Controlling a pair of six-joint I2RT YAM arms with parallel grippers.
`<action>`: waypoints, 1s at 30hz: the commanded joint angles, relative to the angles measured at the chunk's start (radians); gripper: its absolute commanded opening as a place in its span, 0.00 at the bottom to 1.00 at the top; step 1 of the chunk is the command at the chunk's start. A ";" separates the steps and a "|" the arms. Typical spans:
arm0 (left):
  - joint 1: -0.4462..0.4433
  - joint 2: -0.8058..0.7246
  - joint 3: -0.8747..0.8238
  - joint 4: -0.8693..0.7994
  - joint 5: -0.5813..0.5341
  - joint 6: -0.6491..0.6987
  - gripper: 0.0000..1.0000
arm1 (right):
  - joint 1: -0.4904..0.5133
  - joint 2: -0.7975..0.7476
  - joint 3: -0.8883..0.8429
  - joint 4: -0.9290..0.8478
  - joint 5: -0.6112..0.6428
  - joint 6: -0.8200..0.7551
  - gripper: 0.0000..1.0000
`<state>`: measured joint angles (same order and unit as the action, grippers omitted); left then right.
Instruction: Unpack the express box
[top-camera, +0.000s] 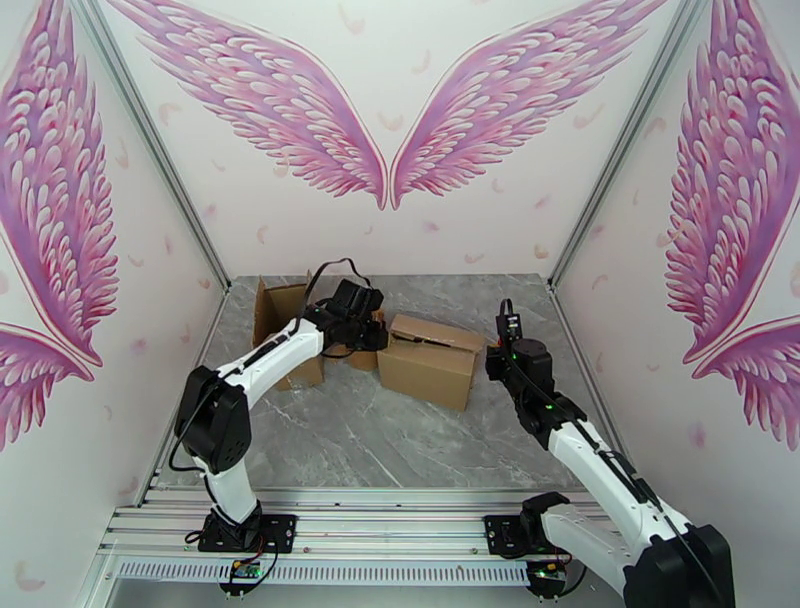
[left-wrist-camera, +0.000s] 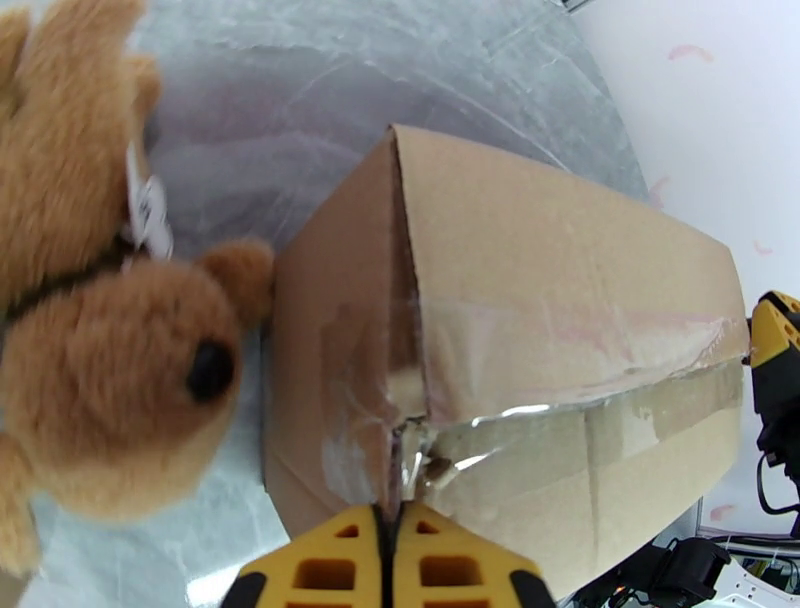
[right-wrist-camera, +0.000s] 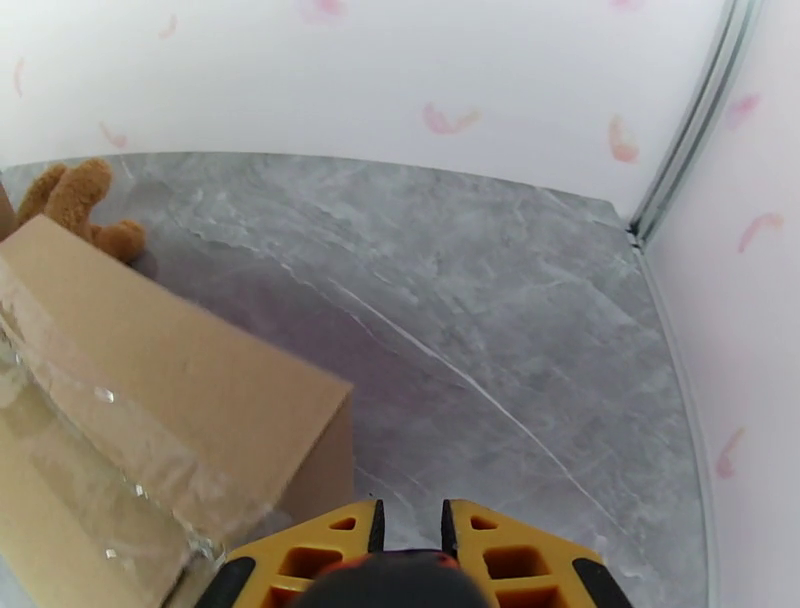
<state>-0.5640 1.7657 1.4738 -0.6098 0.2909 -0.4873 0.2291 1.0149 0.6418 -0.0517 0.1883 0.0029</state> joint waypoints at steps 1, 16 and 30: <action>-0.029 -0.104 -0.087 0.036 -0.073 -0.109 0.28 | -0.010 0.010 -0.027 0.127 -0.095 0.091 0.00; -0.124 -0.330 -0.152 0.165 -0.436 0.400 0.89 | -0.137 0.069 0.038 0.127 -0.155 0.333 0.00; -0.347 -0.215 -0.109 0.170 -0.263 1.333 0.99 | -0.280 -0.204 -0.141 0.243 -0.252 0.802 0.00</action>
<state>-0.8997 1.5127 1.3308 -0.4297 -0.0246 0.6380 -0.0456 0.8230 0.5449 0.1024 -0.0265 0.6601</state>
